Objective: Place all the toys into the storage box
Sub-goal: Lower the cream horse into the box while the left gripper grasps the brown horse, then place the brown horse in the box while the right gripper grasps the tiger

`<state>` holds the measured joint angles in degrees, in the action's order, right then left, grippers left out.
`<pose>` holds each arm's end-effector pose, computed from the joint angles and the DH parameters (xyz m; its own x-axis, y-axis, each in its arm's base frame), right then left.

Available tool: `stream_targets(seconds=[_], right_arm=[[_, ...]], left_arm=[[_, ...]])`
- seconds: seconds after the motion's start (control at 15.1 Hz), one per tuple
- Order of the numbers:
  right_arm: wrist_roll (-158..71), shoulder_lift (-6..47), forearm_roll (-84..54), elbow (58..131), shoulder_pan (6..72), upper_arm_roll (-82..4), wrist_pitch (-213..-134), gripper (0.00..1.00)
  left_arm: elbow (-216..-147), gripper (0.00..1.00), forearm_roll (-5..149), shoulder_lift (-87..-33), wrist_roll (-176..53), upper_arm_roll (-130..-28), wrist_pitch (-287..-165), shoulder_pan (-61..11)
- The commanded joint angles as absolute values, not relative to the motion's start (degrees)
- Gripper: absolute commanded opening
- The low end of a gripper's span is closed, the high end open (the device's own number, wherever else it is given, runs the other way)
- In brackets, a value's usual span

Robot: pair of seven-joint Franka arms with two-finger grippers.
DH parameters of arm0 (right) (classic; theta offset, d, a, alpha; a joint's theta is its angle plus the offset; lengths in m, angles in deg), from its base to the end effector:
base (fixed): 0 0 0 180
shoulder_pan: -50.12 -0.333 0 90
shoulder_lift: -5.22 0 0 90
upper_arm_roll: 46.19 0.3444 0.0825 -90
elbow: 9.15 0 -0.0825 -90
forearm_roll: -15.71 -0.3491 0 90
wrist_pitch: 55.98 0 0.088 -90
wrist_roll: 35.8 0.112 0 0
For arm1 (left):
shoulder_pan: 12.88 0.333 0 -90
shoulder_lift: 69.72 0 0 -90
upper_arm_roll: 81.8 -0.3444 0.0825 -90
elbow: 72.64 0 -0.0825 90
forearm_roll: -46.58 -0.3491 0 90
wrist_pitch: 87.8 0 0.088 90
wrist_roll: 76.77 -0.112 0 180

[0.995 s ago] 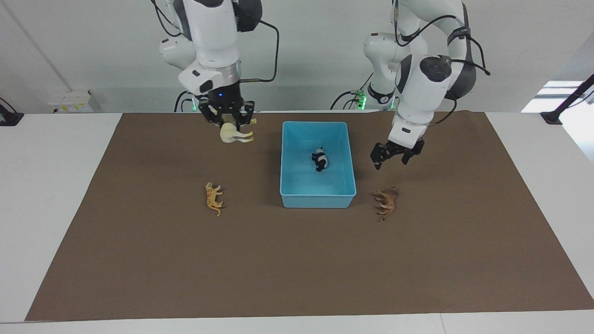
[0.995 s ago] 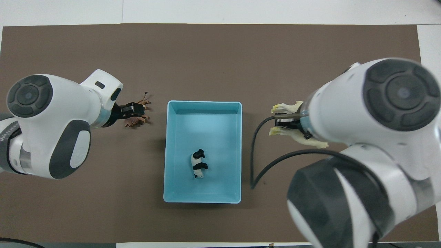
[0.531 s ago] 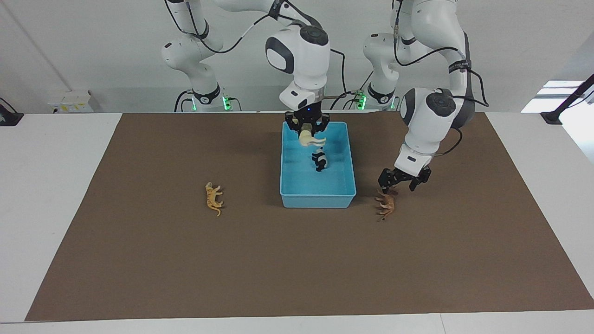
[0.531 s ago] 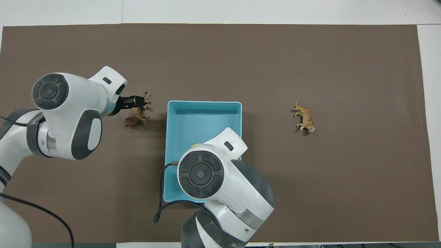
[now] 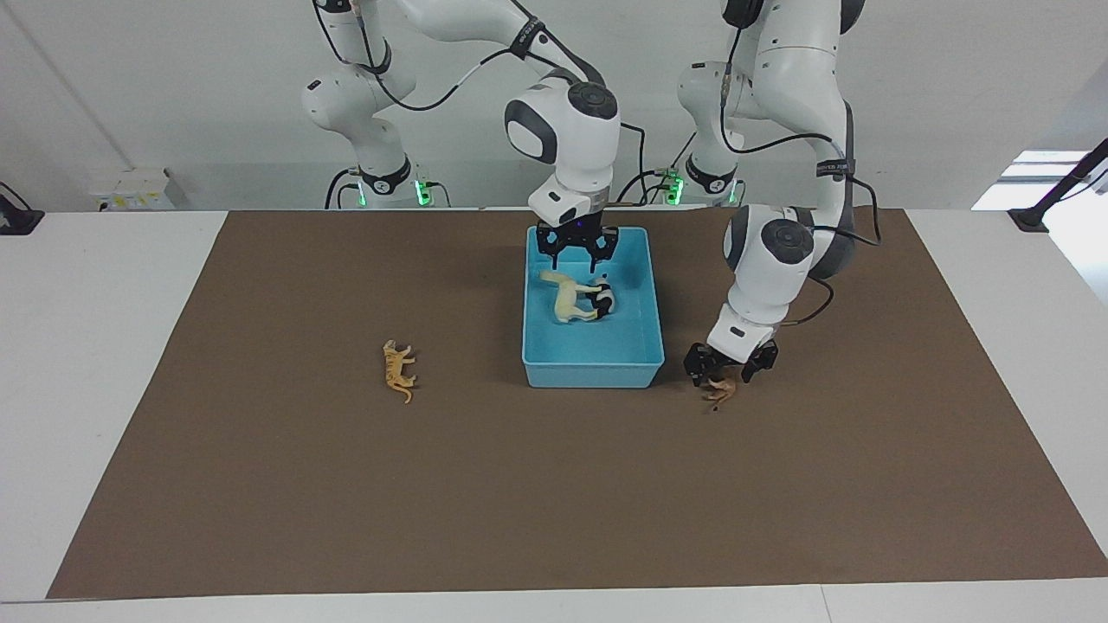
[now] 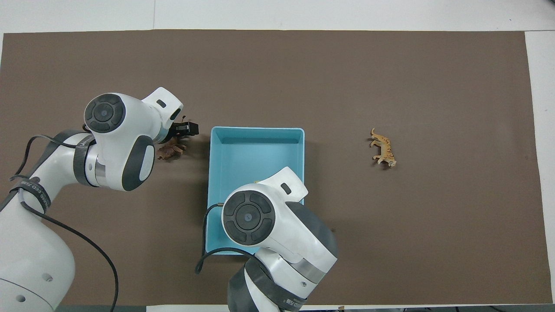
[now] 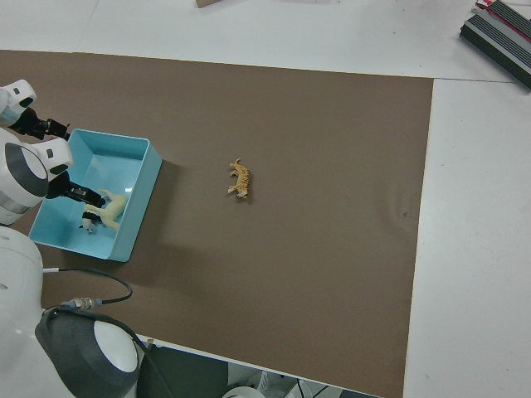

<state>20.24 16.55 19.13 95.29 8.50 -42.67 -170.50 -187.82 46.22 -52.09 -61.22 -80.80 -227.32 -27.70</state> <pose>0.4165 0.4098 0.4634 0.9861 -0.1647 0.0224 -0.1655 -0.9853 0.0414 0.5732 -0.1617 0.3586 0.9936 -0.0063 0.1124 -0.0099 -0.9994 0.0320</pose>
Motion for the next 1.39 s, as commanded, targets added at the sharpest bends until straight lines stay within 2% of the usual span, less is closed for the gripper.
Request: stream_targets(seconds=[0.0, 0.2, 0.4, 0.53, 0.6, 0.66, 0.73, 0.86, 1.06, 1.33], right_arm=[[20.02, 16.39, 19.58, 89.91, 13.45, -43.03, -165.59, 1.00], [3.56, 15.86, 19.67, 90.08, 23.19, -43.03, -165.76, 1.00], [-14.82, 15.68, 19.49, 93.32, 34.00, -42.94, -168.29, 1.00], [-24.25, 14.55, 19.23, 98.05, 39.38, -42.94, -172.85, 1.00], [-26.46, 13.41, 19.23, 102.34, 40.71, -42.94, -177.66, 1.00], [-27.09, 12.44, 19.23, 107.17, 41.68, -42.94, -183.45, 1.00], [-27.19, 12.00, 19.23, 112.18, 42.21, -42.94, -189.69, 1.00], [-28.15, 11.99, 19.23, 117.22, 42.91, -43.03, -196.85, 1.00], [-29.39, 12.78, 19.32, 118.90, 43.53, -42.94, -198.54, 1.00], [-31.49, 15.50, 19.32, 121.46, 43.88, -43.03, -205.30, 1.00]], left_arm=[[-187.43, 1.00, 45.17, -50.48, -61.48, -81.36, -228.87, -28.61], [-187.60, 1.00, 45.17, -50.39, -61.57, -81.36, -229.48, -28.26], [-187.60, 1.00, 45.17, -49.25, -61.39, -81.36, -230.88, -28.43], [-187.69, 1.00, 45.17, -49.16, -61.39, -81.36, -230.80, -28.44], [-187.78, 0.99, 45.17, -49.16, -61.31, -81.36, -230.71, -28.35], [-187.95, 0.84, 45.17, -49.16, -60.96, -81.36, -230.45, -28.43], [-187.87, 0.60, 45.17, -49.16, -59.56, -81.36, -230.36, -28.35], [-187.43, 0.03, 45.17, -49.16, -58.76, -81.36, -229.49, -28.26], [-184.63, 0.01, 45.17, -49.24, -58.76, -81.36, -224.94, -28.26], [-174.72, 0.01, 45.34, -50.03, -57.80, -81.36, -209.58, -28.17]])
